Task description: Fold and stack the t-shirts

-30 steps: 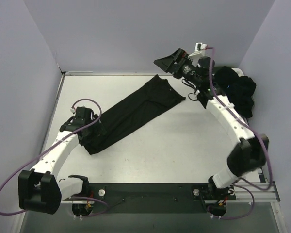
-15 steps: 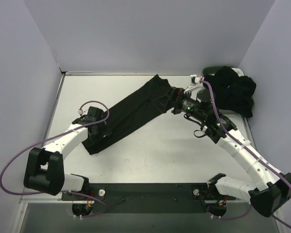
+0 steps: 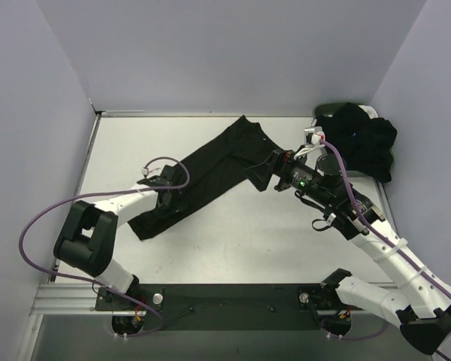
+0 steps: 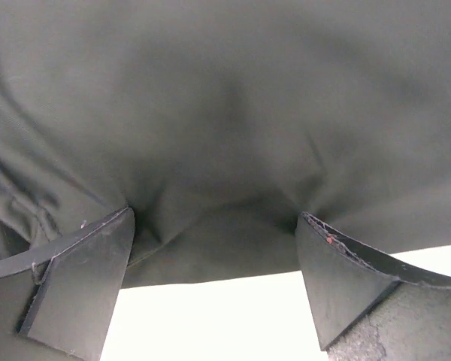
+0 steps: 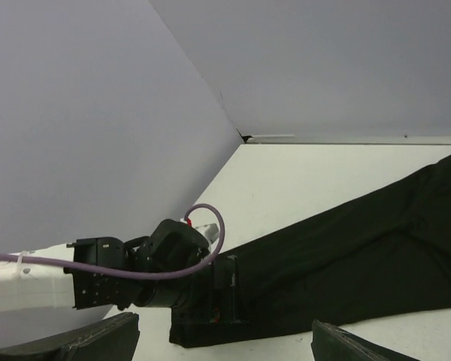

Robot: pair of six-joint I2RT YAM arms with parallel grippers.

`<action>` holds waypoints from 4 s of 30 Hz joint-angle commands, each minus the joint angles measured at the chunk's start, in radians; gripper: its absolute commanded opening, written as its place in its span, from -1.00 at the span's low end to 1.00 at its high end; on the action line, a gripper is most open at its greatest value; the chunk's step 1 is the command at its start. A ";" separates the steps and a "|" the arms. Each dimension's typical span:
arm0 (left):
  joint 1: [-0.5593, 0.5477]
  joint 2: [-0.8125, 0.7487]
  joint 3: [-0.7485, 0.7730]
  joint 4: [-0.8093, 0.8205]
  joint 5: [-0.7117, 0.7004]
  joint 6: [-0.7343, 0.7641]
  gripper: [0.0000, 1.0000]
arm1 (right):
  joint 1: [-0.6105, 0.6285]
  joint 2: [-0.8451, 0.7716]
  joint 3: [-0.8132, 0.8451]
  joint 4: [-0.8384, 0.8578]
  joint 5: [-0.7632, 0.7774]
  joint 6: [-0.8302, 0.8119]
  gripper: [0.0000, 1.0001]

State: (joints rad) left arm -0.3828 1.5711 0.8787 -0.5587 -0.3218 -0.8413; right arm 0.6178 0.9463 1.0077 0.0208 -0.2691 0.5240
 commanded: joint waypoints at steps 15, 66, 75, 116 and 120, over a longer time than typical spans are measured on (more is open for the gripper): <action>-0.729 0.128 0.137 0.002 -0.068 -0.306 0.95 | 0.003 0.022 0.012 -0.081 0.097 0.005 1.00; -0.685 -0.691 0.376 -0.521 -0.300 -0.263 0.95 | -0.086 0.781 0.186 -0.329 0.188 0.044 1.00; -0.625 -0.743 0.304 -0.483 -0.249 -0.231 0.95 | -0.053 0.816 0.147 -0.377 0.296 0.037 1.00; 0.018 -0.585 0.098 -0.221 0.256 0.074 0.95 | -0.151 1.657 1.367 -0.580 -0.062 -0.001 1.00; 0.027 -0.554 0.088 -0.192 0.256 0.074 0.95 | -0.168 1.544 1.287 -0.391 -0.076 0.002 1.00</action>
State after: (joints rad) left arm -0.3664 0.9939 0.9752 -0.8227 -0.0799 -0.7902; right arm 0.4660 2.5877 2.3646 -0.5282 -0.2855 0.5079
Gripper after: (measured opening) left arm 0.975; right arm 0.999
